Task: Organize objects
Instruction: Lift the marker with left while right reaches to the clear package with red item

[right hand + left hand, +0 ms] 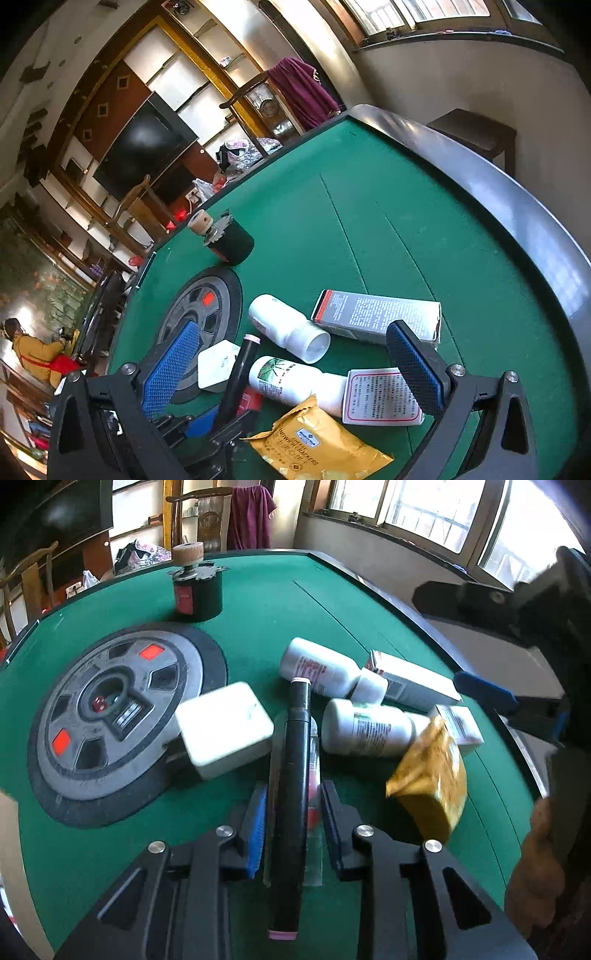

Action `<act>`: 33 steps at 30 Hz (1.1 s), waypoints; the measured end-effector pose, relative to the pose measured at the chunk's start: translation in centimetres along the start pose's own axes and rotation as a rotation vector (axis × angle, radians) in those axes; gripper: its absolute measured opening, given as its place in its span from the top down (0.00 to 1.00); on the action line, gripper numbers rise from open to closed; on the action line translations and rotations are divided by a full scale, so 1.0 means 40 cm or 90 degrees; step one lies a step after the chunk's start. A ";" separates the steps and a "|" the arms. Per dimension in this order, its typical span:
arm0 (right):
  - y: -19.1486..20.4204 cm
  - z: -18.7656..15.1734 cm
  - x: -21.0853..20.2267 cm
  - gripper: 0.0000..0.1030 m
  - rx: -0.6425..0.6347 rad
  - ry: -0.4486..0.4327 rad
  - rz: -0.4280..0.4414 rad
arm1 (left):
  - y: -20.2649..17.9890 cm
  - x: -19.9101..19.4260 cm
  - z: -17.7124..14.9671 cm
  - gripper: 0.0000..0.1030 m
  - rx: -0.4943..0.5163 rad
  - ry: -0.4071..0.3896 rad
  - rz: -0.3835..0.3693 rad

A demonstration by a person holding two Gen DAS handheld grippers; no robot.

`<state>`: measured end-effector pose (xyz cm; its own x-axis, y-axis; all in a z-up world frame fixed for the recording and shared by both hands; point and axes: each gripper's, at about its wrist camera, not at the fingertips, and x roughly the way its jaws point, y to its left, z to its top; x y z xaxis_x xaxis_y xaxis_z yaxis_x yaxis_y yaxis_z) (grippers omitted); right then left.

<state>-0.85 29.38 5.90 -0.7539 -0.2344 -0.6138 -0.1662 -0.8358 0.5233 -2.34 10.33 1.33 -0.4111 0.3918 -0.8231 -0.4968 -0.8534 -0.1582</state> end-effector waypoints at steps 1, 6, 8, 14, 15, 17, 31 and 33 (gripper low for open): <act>0.004 0.000 0.002 0.00 -0.002 0.001 0.001 | 0.005 -0.010 -0.012 0.74 -0.003 0.000 -0.004; 0.016 -0.011 0.014 0.00 -0.020 0.008 -0.015 | 0.076 -0.087 -0.107 0.74 -0.069 0.002 -0.032; 0.020 -0.014 0.023 0.00 -0.024 0.014 -0.022 | 0.098 -0.109 -0.138 0.72 -0.089 0.004 -0.030; 0.037 -0.028 0.035 0.00 -0.044 0.021 -0.035 | 0.120 -0.161 -0.177 0.50 -0.116 -0.011 -0.035; 0.041 -0.031 0.034 0.00 -0.051 0.019 -0.038 | 0.126 -0.160 -0.177 0.50 -0.120 -0.012 -0.039; 0.048 -0.035 0.033 0.00 -0.062 0.015 -0.048 | 0.134 -0.158 -0.171 0.49 -0.129 -0.013 -0.041; 0.071 -0.044 0.028 0.00 -0.081 0.014 -0.041 | 0.150 -0.122 -0.147 0.48 -0.095 0.008 0.056; 0.081 -0.050 0.027 0.00 -0.094 0.010 -0.048 | 0.129 -0.117 -0.145 0.44 -0.057 -0.005 0.084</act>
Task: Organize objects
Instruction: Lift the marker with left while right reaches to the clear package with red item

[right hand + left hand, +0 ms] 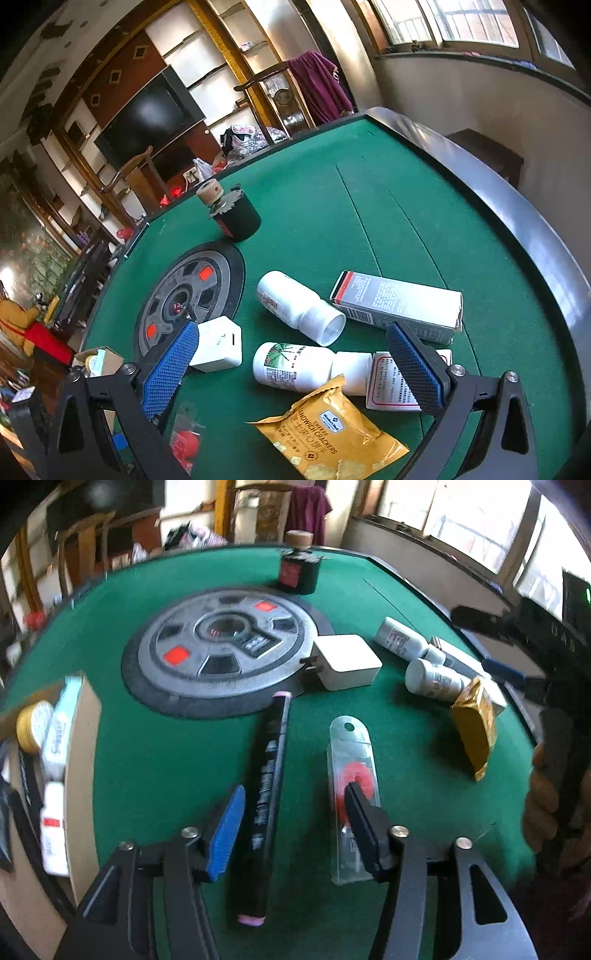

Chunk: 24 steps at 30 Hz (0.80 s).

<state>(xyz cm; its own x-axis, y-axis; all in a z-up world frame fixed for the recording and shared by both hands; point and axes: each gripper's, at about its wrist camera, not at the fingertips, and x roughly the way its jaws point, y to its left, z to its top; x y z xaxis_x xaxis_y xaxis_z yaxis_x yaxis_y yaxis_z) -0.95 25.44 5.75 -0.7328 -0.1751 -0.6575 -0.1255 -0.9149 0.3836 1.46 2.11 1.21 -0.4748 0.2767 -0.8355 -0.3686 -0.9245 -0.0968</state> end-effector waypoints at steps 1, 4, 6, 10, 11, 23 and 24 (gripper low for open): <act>0.006 -0.002 -0.001 0.00 -0.008 -0.002 -0.005 | -0.007 -0.002 -0.002 0.44 0.016 -0.010 0.005; 0.016 -0.008 -0.002 0.00 -0.021 -0.003 -0.009 | 0.006 -0.003 -0.005 0.44 0.002 -0.013 -0.020; 0.020 -0.011 -0.002 0.00 -0.025 -0.003 -0.009 | 0.042 -0.005 -0.007 0.44 -0.047 0.000 -0.059; 0.026 -0.012 -0.008 0.00 -0.031 -0.007 -0.009 | 0.093 -0.014 -0.014 0.45 -0.097 -0.002 -0.071; 0.026 -0.012 -0.008 0.00 -0.031 -0.007 -0.008 | 0.101 -0.016 -0.014 0.45 -0.103 -0.002 -0.069; 0.044 -0.020 -0.018 0.00 -0.051 -0.019 -0.017 | -0.041 0.018 -0.006 0.42 0.080 -0.045 0.160; 0.046 -0.020 -0.018 0.00 -0.053 -0.021 -0.017 | -0.037 0.018 -0.007 0.45 0.079 -0.046 0.150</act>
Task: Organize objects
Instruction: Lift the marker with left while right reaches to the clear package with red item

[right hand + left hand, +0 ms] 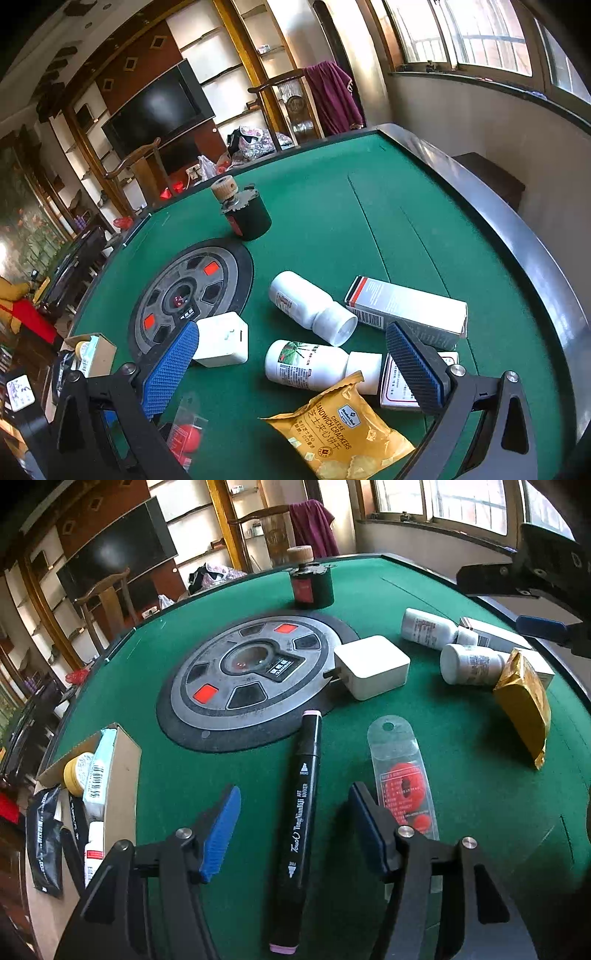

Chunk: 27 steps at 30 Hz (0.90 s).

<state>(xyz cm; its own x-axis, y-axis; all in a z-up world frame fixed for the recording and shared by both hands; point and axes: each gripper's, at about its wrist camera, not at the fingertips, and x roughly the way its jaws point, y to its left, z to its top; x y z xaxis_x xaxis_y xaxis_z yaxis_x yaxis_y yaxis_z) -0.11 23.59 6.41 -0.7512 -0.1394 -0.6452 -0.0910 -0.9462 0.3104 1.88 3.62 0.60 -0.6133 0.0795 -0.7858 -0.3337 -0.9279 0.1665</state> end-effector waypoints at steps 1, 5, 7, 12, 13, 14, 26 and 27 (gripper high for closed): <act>0.002 0.000 -0.001 0.00 -0.002 -0.001 0.000 | 0.007 0.000 0.001 0.57 -0.007 0.001 -0.024; 0.017 -0.005 0.001 0.00 -0.022 -0.005 -0.011 | 0.028 -0.001 0.002 0.86 -0.049 0.016 -0.096; 0.026 -0.007 0.002 0.00 -0.034 -0.008 -0.015 | 0.045 -0.015 -0.004 0.86 -0.076 0.011 -0.128; 0.063 -0.017 -0.014 0.00 -0.082 -0.035 -0.024 | 0.102 -0.097 -0.015 0.86 -0.134 -0.033 -0.166; 0.072 -0.019 -0.017 0.00 -0.092 -0.041 -0.029 | 0.116 -0.114 -0.018 0.86 -0.146 -0.043 -0.170; 0.082 -0.023 -0.019 0.00 -0.104 -0.047 -0.037 | 0.136 -0.135 -0.022 0.86 -0.164 -0.056 -0.183; 0.275 -0.205 -0.068 0.02 -0.229 0.036 -0.025 | 0.355 -0.377 -0.172 0.86 -0.248 -0.198 -0.206; 0.283 -0.220 -0.048 0.02 -0.237 0.054 -0.041 | 0.367 -0.381 -0.186 0.86 -0.253 -0.199 -0.203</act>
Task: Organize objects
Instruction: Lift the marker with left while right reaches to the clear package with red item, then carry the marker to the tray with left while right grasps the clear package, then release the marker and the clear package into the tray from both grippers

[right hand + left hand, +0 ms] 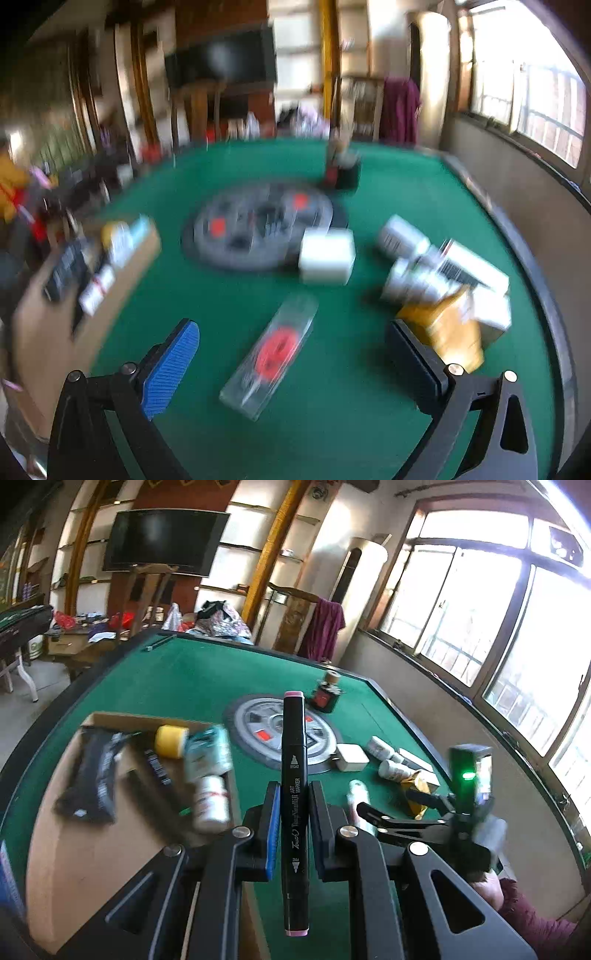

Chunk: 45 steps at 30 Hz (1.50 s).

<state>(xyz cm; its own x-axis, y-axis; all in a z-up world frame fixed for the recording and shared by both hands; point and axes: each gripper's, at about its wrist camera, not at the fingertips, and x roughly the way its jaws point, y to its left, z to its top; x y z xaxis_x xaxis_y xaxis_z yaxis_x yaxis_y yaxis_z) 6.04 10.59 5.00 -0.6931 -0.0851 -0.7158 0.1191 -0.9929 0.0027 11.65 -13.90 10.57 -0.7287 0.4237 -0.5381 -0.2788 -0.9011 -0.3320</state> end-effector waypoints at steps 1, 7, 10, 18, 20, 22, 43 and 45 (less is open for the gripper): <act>0.013 -0.006 0.018 0.04 -0.005 0.019 -0.017 | 0.016 -0.012 -0.006 0.86 -0.005 -0.004 0.004; 0.011 -0.002 0.091 0.35 0.031 0.087 -0.036 | 0.143 -0.073 -0.043 0.86 -0.059 -0.011 0.026; 0.023 -0.004 0.112 0.67 0.042 0.104 -0.033 | 0.188 -0.084 -0.061 0.86 -0.079 -0.008 0.038; 0.010 -0.012 0.084 0.71 0.087 0.094 0.037 | 0.272 -0.091 -0.091 0.86 -0.109 -0.001 0.061; 0.008 -0.017 0.059 0.71 0.099 0.081 0.061 | 0.288 -0.088 -0.101 0.86 -0.118 0.005 0.066; 0.010 -0.017 0.024 0.70 0.114 0.064 0.102 | 0.305 -0.085 -0.107 0.86 -0.128 0.012 0.071; 0.521 0.068 0.086 0.70 -0.028 0.187 0.374 | 0.432 -0.006 -0.113 0.86 -0.196 0.109 0.164; 0.563 0.069 0.111 0.70 -0.049 0.194 0.360 | 0.438 0.003 -0.107 0.86 -0.197 0.109 0.162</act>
<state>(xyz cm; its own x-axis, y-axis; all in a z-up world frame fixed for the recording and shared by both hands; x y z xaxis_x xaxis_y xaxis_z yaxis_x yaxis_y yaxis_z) 3.70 -12.37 3.81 -0.2772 -0.5547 -0.7845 0.4657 -0.7918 0.3953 9.38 -29.23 1.37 -0.6279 0.2246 -0.7451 0.1158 -0.9198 -0.3748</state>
